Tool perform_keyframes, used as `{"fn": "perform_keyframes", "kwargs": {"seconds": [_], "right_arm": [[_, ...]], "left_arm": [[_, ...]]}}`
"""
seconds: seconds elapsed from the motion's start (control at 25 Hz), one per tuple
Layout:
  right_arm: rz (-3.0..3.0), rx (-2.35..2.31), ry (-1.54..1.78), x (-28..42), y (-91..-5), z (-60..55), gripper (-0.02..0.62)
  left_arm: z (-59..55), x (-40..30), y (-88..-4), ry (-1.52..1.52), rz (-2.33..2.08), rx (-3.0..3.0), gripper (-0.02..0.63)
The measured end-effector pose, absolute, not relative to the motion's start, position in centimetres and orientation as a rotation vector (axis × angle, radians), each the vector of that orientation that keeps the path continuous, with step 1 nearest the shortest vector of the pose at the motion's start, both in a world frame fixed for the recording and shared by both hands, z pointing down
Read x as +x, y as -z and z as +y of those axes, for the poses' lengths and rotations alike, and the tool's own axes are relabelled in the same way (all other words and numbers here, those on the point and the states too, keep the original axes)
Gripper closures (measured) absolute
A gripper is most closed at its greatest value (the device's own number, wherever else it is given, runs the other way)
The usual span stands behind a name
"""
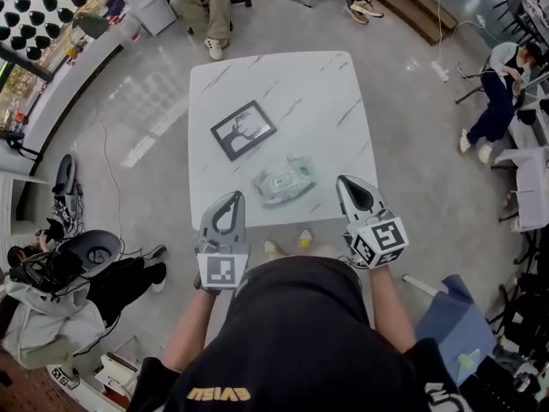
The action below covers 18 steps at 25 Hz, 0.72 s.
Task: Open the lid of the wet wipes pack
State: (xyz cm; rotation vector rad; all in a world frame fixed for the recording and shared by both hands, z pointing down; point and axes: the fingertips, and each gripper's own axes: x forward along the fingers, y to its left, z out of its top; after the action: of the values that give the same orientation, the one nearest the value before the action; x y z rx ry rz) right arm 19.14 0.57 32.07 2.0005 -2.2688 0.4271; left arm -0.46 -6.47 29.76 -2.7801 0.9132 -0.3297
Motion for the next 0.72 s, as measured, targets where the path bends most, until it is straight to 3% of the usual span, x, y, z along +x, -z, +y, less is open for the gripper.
{"fn": "perform_keyframes", "kwargs": {"seconds": [0.72], "right_arm": [[-2.159,2.043,-0.255,20.2,-29.7,2.2,0.594]], "left_arm": [[-6.7,-0.2,-28.7,0.276,0.930,-2.960,0.589]]}}
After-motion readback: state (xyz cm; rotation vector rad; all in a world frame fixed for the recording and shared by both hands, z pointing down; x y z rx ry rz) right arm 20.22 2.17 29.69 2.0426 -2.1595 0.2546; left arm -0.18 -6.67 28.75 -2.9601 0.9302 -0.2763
